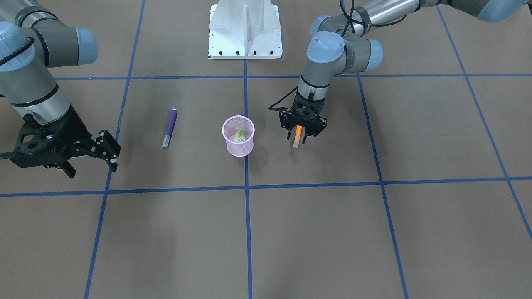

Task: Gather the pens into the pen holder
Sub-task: 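Close the left gripper on the orange marker, then lift the orange marker with the left gripper over the pink cup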

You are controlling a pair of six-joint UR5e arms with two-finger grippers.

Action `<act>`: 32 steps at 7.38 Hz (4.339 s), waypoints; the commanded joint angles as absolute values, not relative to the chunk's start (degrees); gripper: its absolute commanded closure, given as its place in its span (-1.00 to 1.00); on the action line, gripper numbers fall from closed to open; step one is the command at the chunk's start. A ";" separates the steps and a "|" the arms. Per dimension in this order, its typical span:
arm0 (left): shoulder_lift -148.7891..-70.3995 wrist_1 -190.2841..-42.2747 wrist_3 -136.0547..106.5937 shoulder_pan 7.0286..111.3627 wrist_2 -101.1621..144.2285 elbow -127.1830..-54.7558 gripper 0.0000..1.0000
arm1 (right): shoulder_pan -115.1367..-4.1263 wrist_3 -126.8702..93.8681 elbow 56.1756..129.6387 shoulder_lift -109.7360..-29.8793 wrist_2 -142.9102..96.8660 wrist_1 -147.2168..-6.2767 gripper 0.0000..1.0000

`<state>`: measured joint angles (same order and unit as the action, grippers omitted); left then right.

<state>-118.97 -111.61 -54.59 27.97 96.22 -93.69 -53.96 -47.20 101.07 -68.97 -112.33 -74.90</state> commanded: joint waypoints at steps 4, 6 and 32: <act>-119.09 -112.24 -55.19 27.95 96.24 -92.02 0.08 | -53.96 -47.20 101.07 -68.99 -112.32 -74.88 -0.99; -119.18 -112.24 -55.28 27.95 96.24 -92.11 0.18 | -53.88 -47.20 101.07 -68.99 -112.24 -74.97 -0.99; -129.20 -158.11 -46.23 25.41 80.25 -82.88 1.00 | -53.88 -47.55 100.99 -68.47 -112.06 -74.88 -0.99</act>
<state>-129.17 -157.90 -46.23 26.26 81.34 -83.20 -53.88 -47.47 100.99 -68.48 -112.06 -74.88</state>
